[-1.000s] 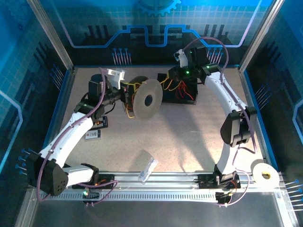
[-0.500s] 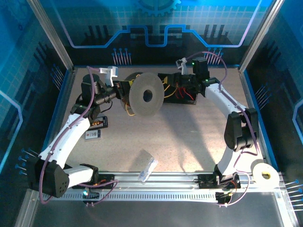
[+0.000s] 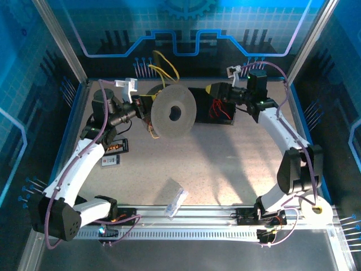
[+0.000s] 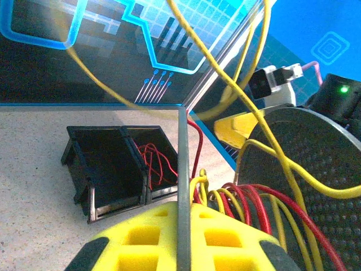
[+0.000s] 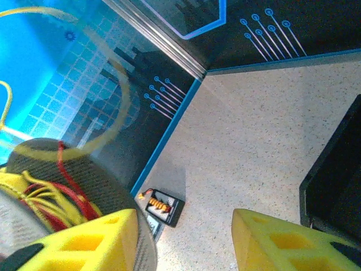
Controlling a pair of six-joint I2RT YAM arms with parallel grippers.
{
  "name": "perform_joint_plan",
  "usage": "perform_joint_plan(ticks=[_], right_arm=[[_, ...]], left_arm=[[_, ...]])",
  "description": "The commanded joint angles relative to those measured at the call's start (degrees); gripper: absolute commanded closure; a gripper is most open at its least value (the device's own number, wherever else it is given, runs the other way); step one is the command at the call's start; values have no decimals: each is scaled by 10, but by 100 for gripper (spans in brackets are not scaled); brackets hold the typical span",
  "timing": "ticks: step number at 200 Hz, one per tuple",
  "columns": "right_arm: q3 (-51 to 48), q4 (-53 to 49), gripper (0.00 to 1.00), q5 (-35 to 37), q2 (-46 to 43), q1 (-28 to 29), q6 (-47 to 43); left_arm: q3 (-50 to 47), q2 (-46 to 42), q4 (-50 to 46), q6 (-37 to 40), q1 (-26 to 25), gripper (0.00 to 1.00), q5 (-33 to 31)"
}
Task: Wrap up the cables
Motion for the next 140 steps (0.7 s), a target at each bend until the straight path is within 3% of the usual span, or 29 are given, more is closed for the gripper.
perform_joint_plan(ticks=[1,59,90,140], right_arm=[[-25,-13,47,-11,-43,-10,-18],[-84,-42,28,-1,-123,-7,-57],[-89,-54,27,8,-156,-5,-66],[-54,-98,26,31,-180,2,-103]], left_arm=[[29,-29,36,-9,7,100,27],[39,-28,14,5,6,100,55],[40,-22,-5,24,-5,100,60],[62,0,-76,107,-75,100,17]])
